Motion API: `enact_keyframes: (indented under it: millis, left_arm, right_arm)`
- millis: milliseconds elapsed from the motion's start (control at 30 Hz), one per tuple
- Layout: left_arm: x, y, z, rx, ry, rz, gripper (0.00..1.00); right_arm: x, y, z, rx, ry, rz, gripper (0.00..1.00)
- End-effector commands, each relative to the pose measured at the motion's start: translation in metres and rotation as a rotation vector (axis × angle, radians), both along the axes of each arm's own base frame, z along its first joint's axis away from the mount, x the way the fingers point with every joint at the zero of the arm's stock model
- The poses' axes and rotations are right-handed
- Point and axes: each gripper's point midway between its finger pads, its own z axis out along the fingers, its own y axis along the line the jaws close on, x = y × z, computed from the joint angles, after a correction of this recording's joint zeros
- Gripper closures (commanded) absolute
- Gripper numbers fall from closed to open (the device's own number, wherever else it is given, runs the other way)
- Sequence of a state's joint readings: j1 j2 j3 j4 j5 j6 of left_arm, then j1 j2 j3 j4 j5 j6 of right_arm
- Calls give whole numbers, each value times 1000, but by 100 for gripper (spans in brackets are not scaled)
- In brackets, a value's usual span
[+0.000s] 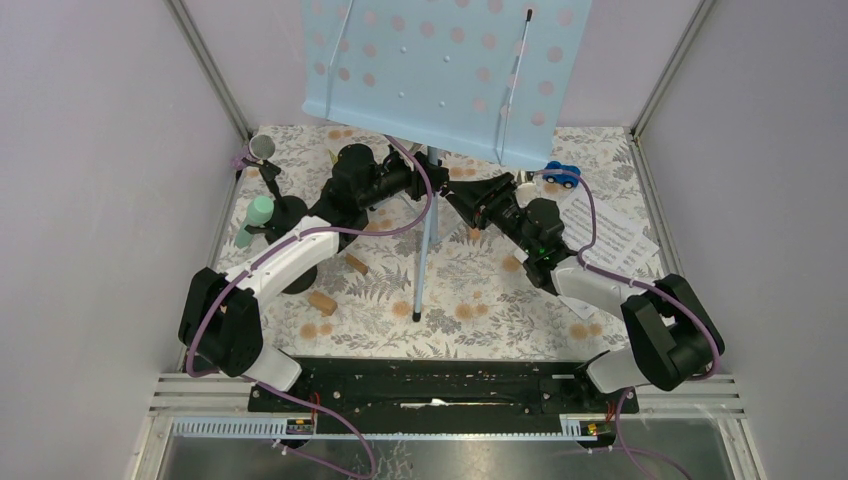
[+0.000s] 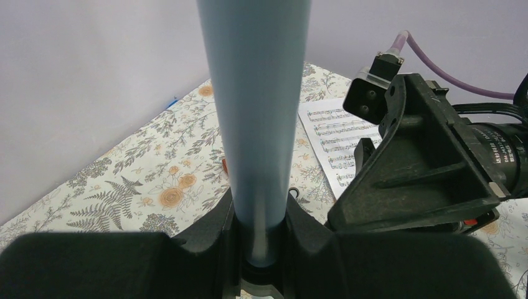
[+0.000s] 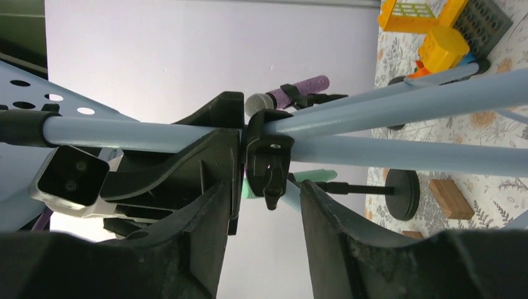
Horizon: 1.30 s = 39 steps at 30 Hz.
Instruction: Pack up the instrument practice props
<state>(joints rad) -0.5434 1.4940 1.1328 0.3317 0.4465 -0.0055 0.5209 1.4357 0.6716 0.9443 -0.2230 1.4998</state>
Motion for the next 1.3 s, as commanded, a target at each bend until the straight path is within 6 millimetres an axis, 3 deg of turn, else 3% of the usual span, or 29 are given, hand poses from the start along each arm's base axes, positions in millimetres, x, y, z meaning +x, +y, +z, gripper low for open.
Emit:
enact_keyframes:
  millis: [0, 400, 833, 933, 1100, 1267]
  left_arm:
    - [-9, -7, -20, 14, 125, -39, 100]
    - [-10, -8, -18, 9, 128, -46, 100]
    - [-11, -8, -17, 8, 125, -47, 100]
    - [-11, -7, -15, 6, 121, -45, 100]
    - [-11, -7, -13, 2, 121, -48, 100]
    - [-12, -7, -12, -1, 118, -50, 100]
  right_arm:
    - [12, -5, 23, 17, -61, -72, 50]
    - [17, 5, 22, 13, -66, -44, 69]
    - [11, 15, 25, -49, -138, 6, 99]
    - [11, 21, 32, -192, -266, 14, 100]
    - [1, 41, 36, -581, -560, 15, 100]
    - [-18, 55, 15, -996, -966, 31, 100]
